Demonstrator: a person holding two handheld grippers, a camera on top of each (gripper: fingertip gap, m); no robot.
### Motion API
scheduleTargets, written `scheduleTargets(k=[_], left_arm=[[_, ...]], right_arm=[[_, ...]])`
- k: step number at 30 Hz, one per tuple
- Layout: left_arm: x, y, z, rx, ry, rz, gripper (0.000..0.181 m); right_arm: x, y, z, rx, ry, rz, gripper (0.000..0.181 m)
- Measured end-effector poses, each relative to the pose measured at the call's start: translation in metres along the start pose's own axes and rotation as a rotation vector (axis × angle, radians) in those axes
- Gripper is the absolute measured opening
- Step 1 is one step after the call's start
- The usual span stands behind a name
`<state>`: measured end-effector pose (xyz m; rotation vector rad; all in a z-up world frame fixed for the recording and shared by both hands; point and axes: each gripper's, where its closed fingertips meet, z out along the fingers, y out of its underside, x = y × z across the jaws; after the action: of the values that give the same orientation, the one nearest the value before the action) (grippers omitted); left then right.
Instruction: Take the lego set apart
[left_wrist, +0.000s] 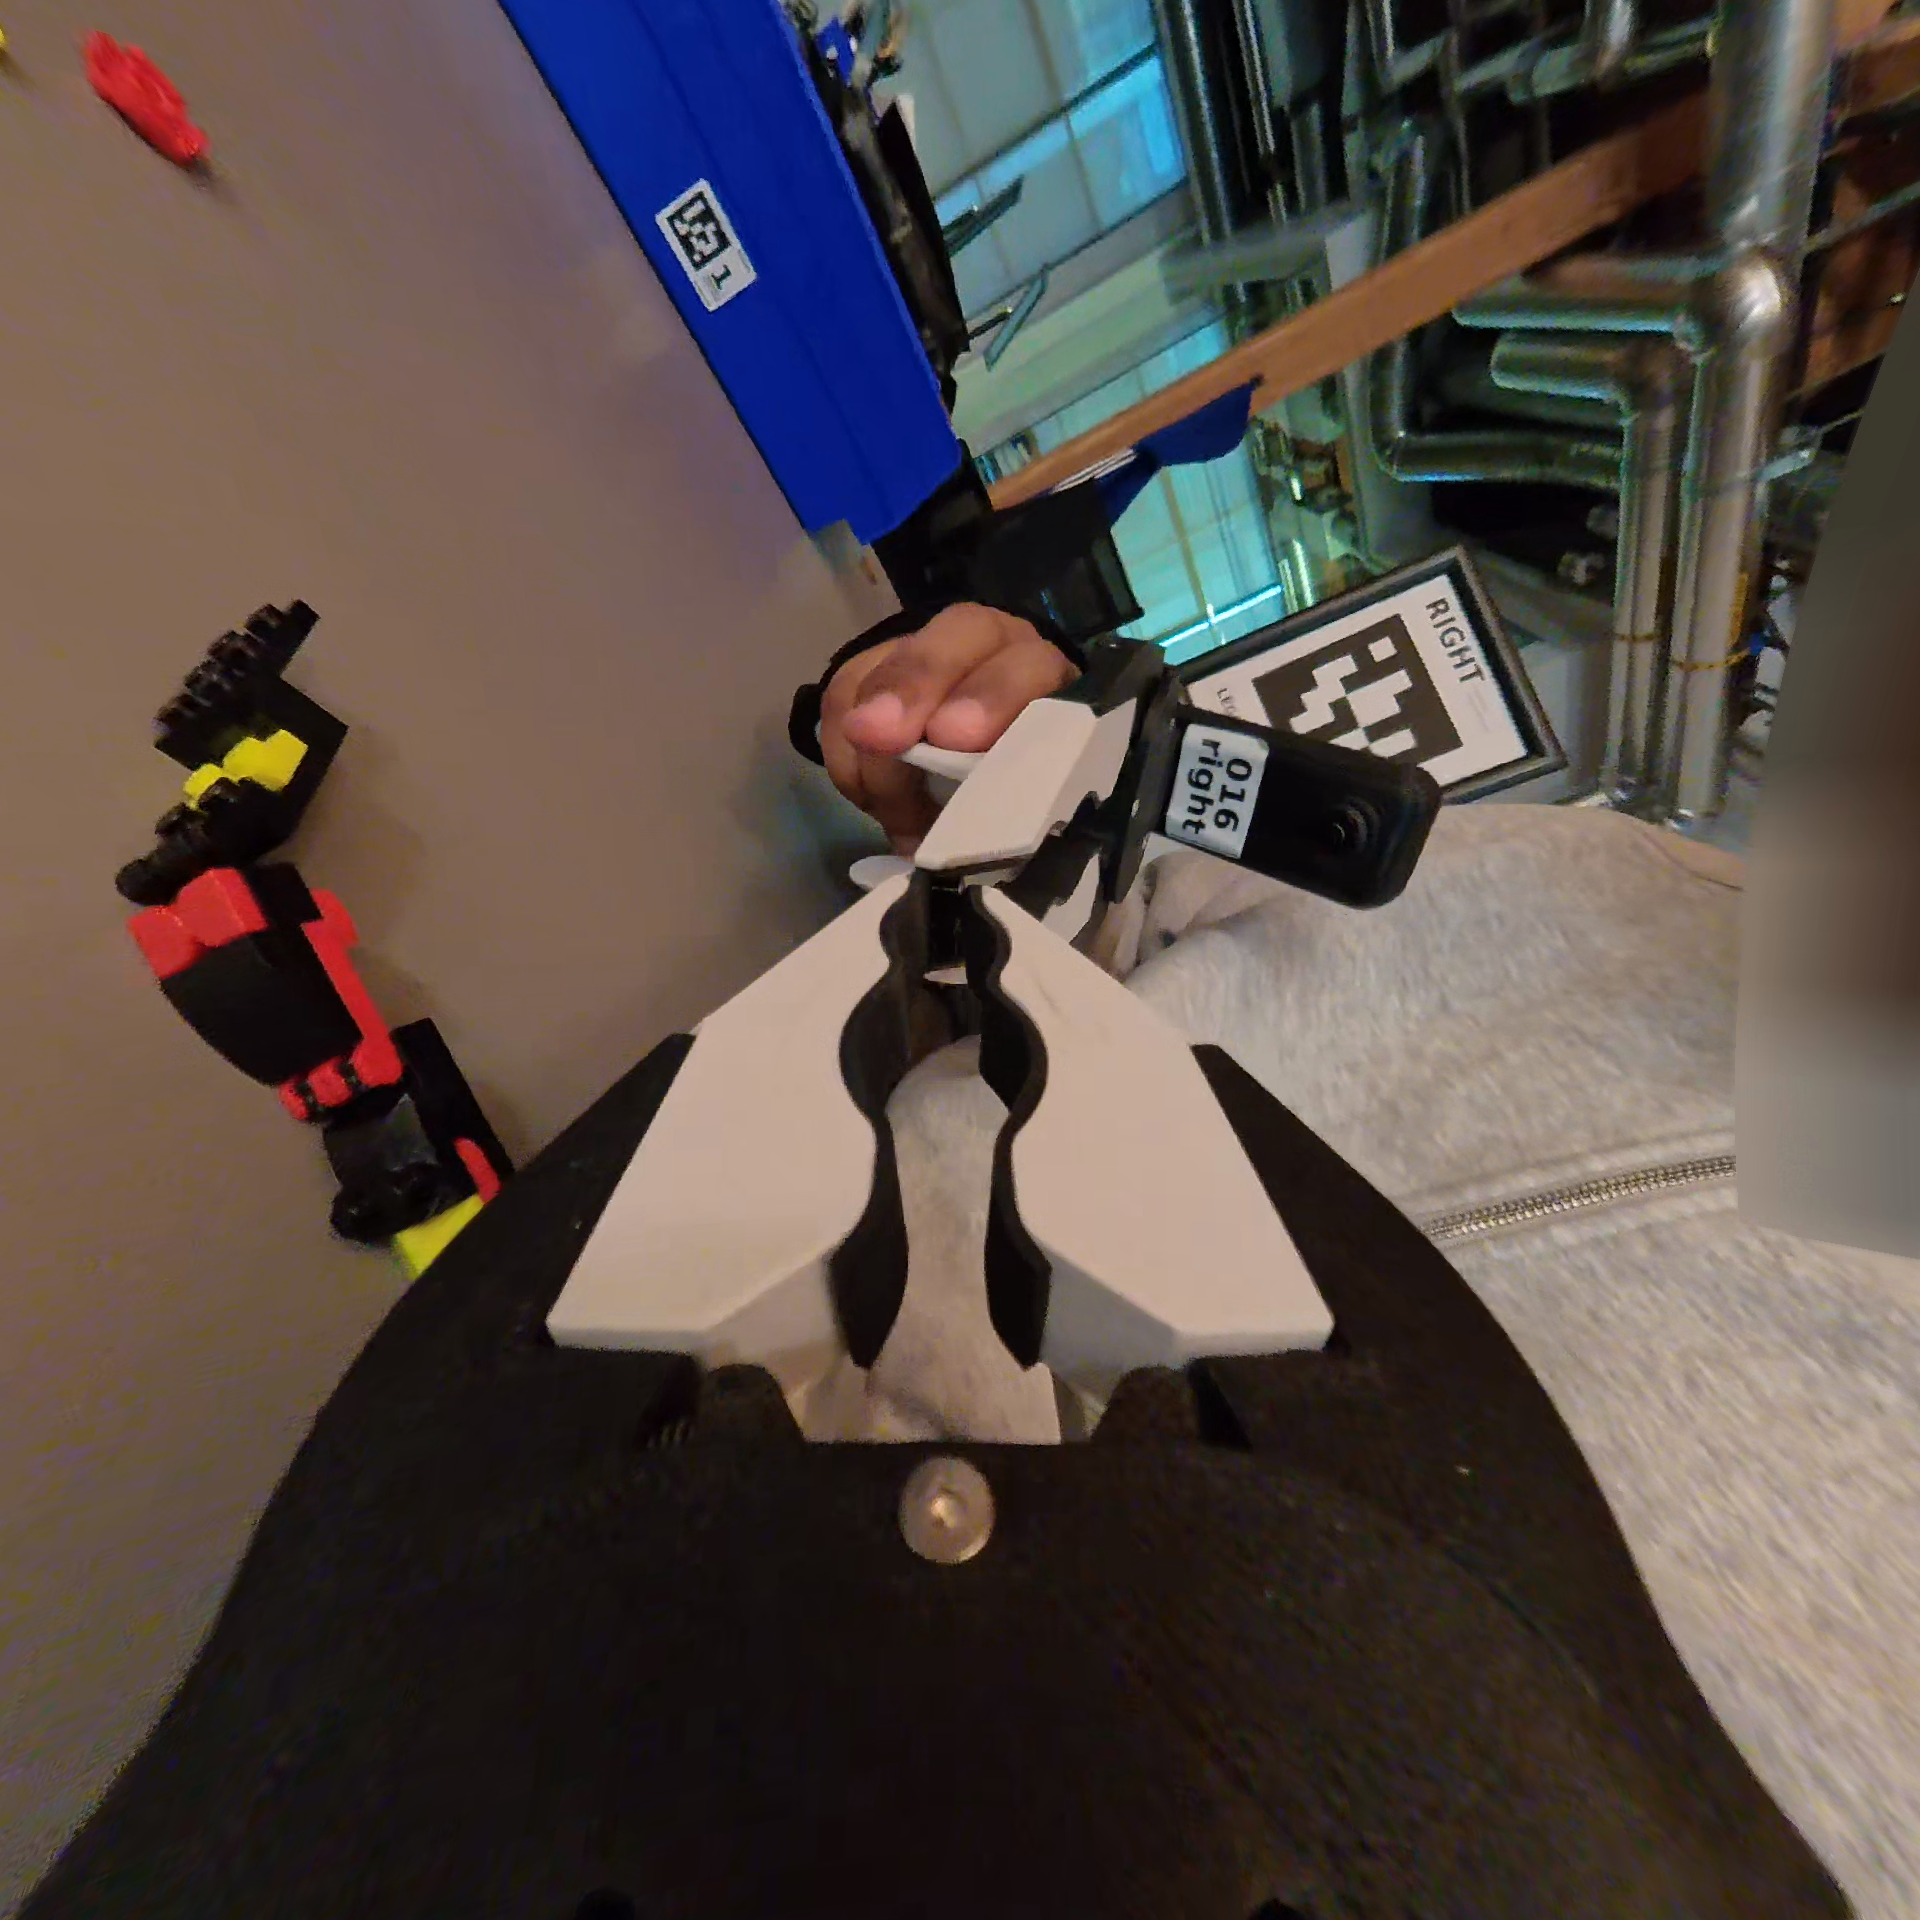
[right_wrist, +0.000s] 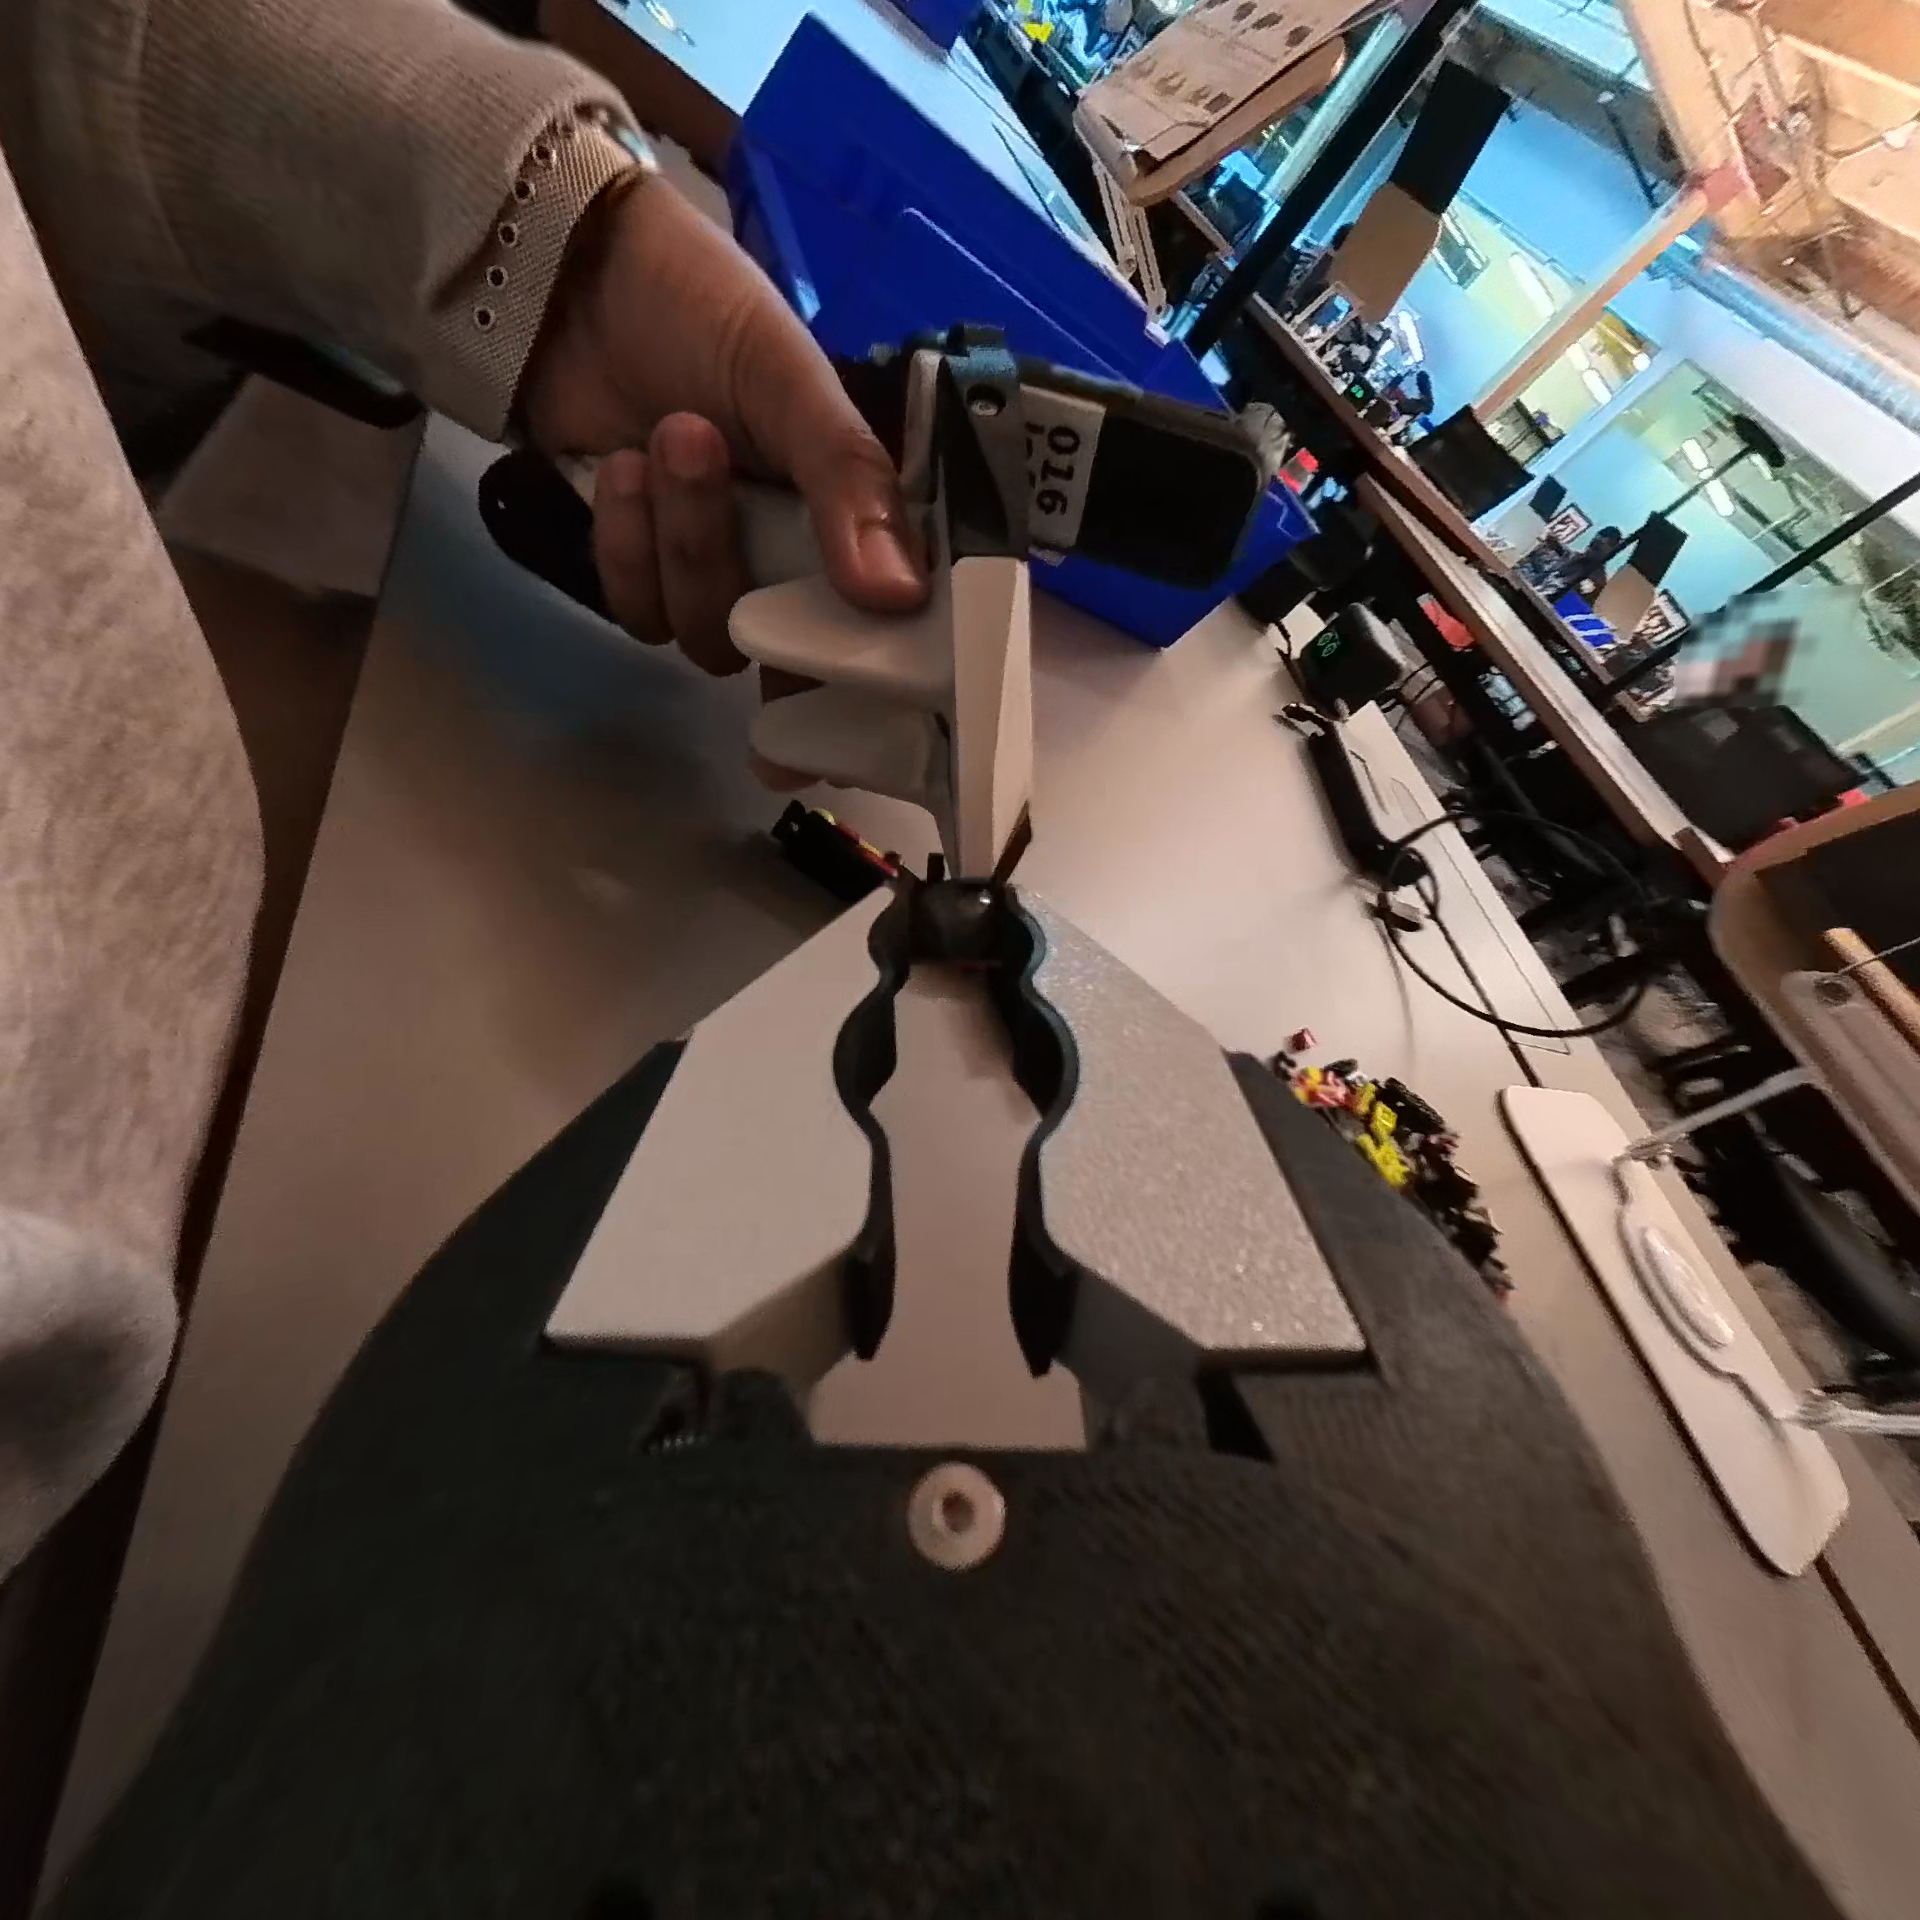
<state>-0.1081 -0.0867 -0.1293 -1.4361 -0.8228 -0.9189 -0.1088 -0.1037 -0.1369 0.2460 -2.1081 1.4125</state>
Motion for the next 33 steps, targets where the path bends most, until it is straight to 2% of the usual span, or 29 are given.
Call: scheduleTargets(k=[5,8,11,13,24,33], left_arm=[[0.004,-0.005,-0.002,0.043,0.037,-0.011,0.004],[0.003,-0.006,-0.004,0.050,0.025,0.010,0.014],[0.005,-0.005,-0.001,0.051,0.026,0.023,0.011],[0.002,-0.006,0.000,0.059,0.009,0.030,0.003],[0.003,-0.006,-0.001,0.067,0.051,-0.015,0.003],[0.005,-0.007,-0.001,0.072,0.038,0.026,0.003]], right_arm=[[0.005,-0.004,-0.001,0.017,-0.035,0.137,0.013],[0.013,-0.004,-0.005,0.029,-0.012,0.183,0.013],[0.014,-0.003,-0.005,0.011,-0.001,0.171,0.014],[0.012,-0.001,-0.003,-0.010,0.007,0.147,0.014],[0.012,-0.005,-0.004,0.036,0.009,0.213,0.013],[0.014,-0.006,-0.006,0.044,0.014,0.221,0.013]])
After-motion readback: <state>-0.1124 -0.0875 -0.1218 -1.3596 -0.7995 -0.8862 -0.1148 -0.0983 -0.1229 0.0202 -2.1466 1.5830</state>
